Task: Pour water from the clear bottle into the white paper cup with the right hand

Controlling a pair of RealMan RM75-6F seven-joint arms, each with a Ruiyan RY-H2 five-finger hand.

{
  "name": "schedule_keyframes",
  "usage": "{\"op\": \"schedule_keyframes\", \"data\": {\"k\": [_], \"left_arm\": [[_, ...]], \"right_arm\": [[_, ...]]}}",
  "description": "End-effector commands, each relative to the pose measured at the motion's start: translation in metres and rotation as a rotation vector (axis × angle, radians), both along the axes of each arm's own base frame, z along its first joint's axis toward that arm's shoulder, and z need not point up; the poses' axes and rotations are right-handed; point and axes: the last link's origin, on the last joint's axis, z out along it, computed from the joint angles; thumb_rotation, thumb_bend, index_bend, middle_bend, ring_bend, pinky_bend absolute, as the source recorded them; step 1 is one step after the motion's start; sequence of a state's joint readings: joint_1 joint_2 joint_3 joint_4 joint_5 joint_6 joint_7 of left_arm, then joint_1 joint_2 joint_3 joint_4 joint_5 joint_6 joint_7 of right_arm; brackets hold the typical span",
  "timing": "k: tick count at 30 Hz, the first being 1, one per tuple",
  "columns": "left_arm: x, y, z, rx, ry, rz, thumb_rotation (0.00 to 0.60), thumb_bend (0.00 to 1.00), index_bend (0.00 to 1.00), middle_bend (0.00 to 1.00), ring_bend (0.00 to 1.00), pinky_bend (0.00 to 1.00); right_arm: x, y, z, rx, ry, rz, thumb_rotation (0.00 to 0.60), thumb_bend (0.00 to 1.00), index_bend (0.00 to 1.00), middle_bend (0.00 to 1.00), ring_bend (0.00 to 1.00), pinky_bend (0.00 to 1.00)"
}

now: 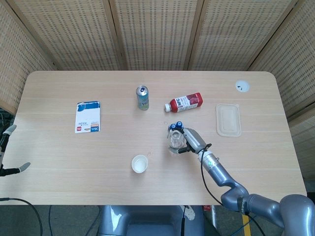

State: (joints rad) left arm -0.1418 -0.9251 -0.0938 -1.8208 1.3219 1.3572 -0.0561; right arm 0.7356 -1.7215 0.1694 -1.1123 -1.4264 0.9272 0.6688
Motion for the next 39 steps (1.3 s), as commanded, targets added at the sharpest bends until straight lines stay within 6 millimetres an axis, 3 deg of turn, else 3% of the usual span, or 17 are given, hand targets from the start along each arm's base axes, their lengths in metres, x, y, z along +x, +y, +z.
{"op": "schedule_keyframes", "data": {"k": [1,10,15,18,28,39], "left_arm": [[0.0,0.0,0.0,-0.001,0.0,0.0,0.6,0.13,0.0,0.0,0.0,0.0],[0.0,0.0,0.0,-0.001,-0.004,-0.001,0.6,0.13,0.0,0.0,0.0,0.0],[0.0,-0.001,0.001,0.0,-0.005,0.0,0.6,0.13,0.0,0.0,0.0,0.0],[-0.001,-0.001,0.001,-0.002,-0.005,0.001,0.6,0.13,0.0,0.0,0.0,0.0],[-0.001,-0.001,0.0,-0.002,-0.006,0.001,0.6,0.13,0.0,0.0,0.0,0.0],[0.0,-0.001,0.0,-0.002,-0.008,0.0,0.6,0.13,0.0,0.0,0.0,0.0]], "right_arm": [[-0.003,0.003,-0.006,-0.001,0.003,0.007,0.6,0.85,0.59,0.59,0.61,0.41],[-0.007,0.005,-0.015,-0.001,-0.005,0.002,0.6,0.83,0.59,0.59,0.54,0.37],[-0.009,0.004,-0.015,0.0,-0.002,0.001,0.6,0.59,0.59,0.52,0.45,0.33],[-0.01,0.005,-0.016,0.008,0.004,0.001,0.6,0.46,0.57,0.42,0.36,0.3],[-0.016,0.005,-0.019,0.054,0.022,-0.003,0.6,0.19,0.34,0.23,0.18,0.24],[-0.02,0.005,-0.017,0.065,0.024,-0.006,0.6,0.04,0.1,0.03,0.03,0.17]]}}
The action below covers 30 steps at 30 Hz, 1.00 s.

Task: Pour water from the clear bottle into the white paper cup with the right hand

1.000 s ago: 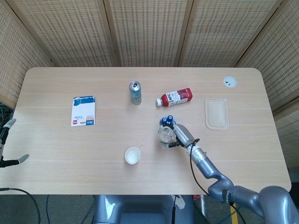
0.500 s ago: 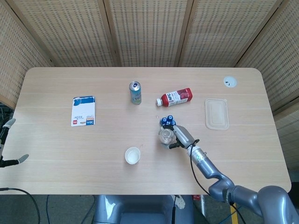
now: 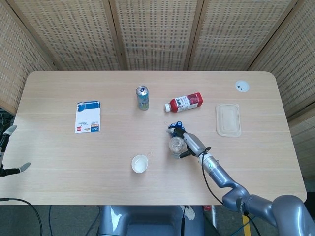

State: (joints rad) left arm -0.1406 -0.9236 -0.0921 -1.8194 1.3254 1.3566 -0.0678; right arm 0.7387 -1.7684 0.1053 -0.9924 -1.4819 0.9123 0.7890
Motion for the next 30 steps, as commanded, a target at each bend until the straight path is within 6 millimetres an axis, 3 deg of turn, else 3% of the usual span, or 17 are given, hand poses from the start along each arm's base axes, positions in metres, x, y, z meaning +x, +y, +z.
{"op": "schedule_keyframes", "data": {"k": [1,5,10,22,25,26,30], "left_arm": [[0.0,0.0,0.0,0.0,-0.001,0.0,0.6,0.13,0.0,0.0,0.0,0.0],[0.0,0.0,0.0,-0.002,0.0,-0.001,0.6,0.13,0.0,0.0,0.0,0.0],[0.0,0.001,0.0,0.001,-0.004,0.001,0.6,0.13,0.0,0.0,0.0,0.0],[0.002,-0.004,0.002,-0.001,-0.013,-0.015,0.6,0.13,0.0,0.0,0.0,0.0],[0.002,-0.006,0.004,0.002,-0.019,-0.022,0.6,0.13,0.0,0.0,0.0,0.0],[0.002,-0.007,0.005,0.006,-0.025,-0.025,0.6,0.13,0.0,0.0,0.0,0.0],[0.002,-0.01,0.008,0.005,-0.029,-0.034,0.6,0.13,0.0,0.0,0.0,0.0]], "right_arm": [[-0.001,0.0,0.001,0.003,0.003,0.0,0.6,0.04,0.08,0.02,0.02,0.16],[-0.003,-0.002,0.004,0.001,0.012,-0.002,0.6,0.02,0.02,0.0,0.0,0.08],[-0.008,-0.005,0.017,-0.004,0.047,0.014,0.6,0.0,0.0,0.0,0.0,0.01],[-0.028,-0.003,0.065,-0.066,0.132,0.054,0.6,0.0,0.0,0.0,0.0,0.0],[-0.039,0.001,0.078,-0.098,0.203,0.081,0.6,0.0,0.0,0.0,0.0,0.0],[-0.055,0.003,0.093,-0.154,0.311,0.12,0.6,0.0,0.0,0.0,0.0,0.0],[-0.085,0.016,0.122,-0.31,0.54,0.217,0.6,0.0,0.0,0.0,0.0,0.0]]}}
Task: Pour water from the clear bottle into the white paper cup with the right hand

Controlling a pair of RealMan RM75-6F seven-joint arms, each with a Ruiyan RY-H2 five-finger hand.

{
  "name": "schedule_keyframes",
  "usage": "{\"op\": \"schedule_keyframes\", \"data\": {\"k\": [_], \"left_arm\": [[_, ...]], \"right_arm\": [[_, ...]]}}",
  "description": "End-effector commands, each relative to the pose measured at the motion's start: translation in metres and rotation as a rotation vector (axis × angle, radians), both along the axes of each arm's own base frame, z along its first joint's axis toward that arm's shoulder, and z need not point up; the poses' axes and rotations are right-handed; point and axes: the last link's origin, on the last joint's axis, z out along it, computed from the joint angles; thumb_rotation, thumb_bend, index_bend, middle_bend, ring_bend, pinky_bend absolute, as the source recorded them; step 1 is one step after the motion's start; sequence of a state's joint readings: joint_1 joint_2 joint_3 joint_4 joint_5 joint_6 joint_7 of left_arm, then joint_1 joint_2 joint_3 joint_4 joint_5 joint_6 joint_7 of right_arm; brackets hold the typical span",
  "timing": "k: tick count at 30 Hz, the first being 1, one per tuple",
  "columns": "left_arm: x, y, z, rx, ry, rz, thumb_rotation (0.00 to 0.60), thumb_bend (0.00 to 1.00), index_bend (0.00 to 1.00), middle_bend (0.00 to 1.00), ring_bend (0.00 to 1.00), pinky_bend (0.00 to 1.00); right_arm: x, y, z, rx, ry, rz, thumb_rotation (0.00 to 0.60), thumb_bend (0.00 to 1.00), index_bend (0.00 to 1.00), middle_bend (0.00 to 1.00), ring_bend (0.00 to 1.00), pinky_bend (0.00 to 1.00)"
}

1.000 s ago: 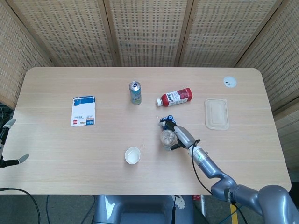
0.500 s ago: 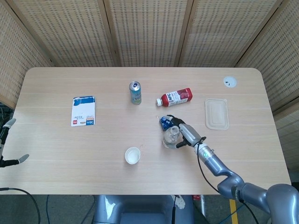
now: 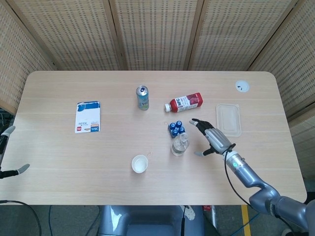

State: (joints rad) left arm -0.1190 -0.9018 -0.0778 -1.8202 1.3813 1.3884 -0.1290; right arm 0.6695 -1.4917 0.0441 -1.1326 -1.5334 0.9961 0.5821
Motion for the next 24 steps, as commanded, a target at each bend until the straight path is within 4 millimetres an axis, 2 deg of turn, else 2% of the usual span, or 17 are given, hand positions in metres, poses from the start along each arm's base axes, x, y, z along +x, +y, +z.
{"op": "schedule_keyframes", "data": {"k": [1,5,9,14,19,24], "left_arm": [[0.0,-0.003,0.002,-0.002,-0.002,-0.007,0.6,0.13,0.0,0.0,0.0,0.0],[0.001,-0.006,0.003,0.0,-0.007,-0.019,0.6,0.13,0.0,0.0,0.0,0.0],[0.001,-0.01,0.003,0.0,-0.006,-0.027,0.6,0.13,0.0,0.0,0.0,0.0],[0.001,-0.013,0.001,-0.001,-0.005,-0.039,0.6,0.13,0.0,0.0,0.0,0.0],[0.0,-0.015,0.001,0.001,-0.003,-0.037,0.6,0.13,0.0,0.0,0.0,0.0],[0.0,-0.015,0.001,0.002,0.0,-0.035,0.6,0.13,0.0,0.0,0.0,0.0]], "right_arm": [[-0.041,0.019,0.04,-0.185,0.279,0.112,0.6,0.0,0.0,0.0,0.0,0.0],[-0.061,0.037,0.06,-0.287,0.34,0.078,0.6,0.0,0.0,0.0,0.0,0.0],[-0.071,0.053,0.077,-0.381,0.345,0.013,0.6,0.0,0.0,0.0,0.0,0.0],[-0.073,0.071,0.095,-0.498,0.271,-0.061,0.6,0.0,0.0,0.0,0.0,0.0],[-0.07,0.091,0.105,-0.538,0.226,-0.122,0.6,0.0,0.0,0.0,0.0,0.0],[-0.066,0.107,0.107,-0.533,0.232,-0.146,0.6,0.0,0.0,0.0,0.0,0.0]]}}
